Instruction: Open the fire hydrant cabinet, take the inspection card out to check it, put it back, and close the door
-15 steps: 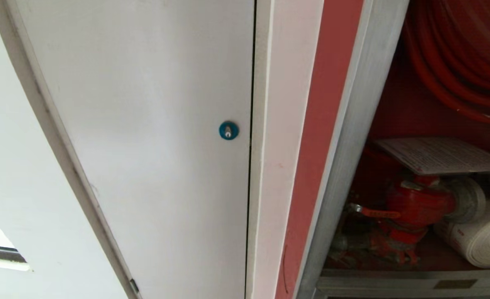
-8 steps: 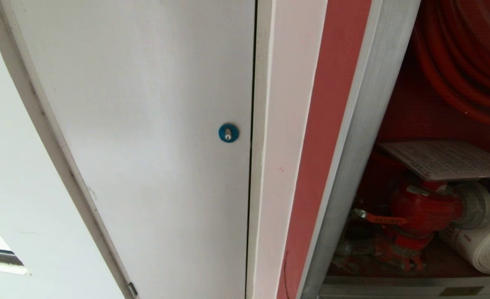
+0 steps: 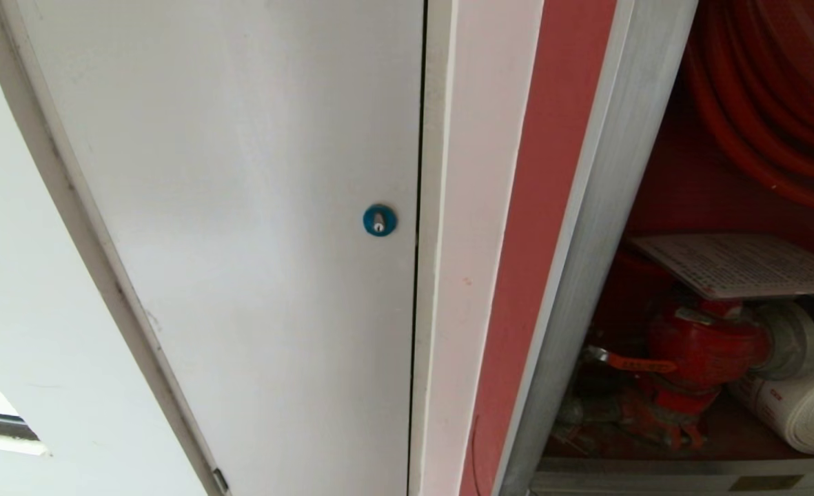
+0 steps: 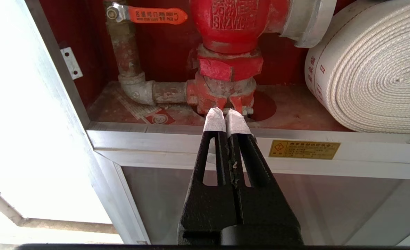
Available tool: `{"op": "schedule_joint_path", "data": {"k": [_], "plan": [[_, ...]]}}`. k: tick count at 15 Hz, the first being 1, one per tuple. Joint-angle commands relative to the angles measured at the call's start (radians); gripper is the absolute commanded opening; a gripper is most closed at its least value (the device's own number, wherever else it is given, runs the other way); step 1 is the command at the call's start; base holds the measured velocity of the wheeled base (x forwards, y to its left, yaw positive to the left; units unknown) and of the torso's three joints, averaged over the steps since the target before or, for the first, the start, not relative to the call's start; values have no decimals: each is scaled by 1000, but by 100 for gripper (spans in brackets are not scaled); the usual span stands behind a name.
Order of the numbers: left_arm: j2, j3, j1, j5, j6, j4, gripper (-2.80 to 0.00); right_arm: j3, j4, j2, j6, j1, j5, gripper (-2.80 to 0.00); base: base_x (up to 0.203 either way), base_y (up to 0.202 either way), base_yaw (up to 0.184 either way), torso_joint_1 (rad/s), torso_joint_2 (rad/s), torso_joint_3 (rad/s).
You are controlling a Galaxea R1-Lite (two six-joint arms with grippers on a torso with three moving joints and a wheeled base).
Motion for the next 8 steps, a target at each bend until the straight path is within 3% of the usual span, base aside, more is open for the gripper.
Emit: {"op": "schedule_joint_path", "data": {"k": [1,8], "plan": [[0,6,1,0,0,0,-280,0,-1,0,0,0,0,-280,0,0,0,0,0,0],[0,6,-1,0,0,0,-280,0,-1,0,-5,0,0,-280,0,0,0,0,0,0]]}}
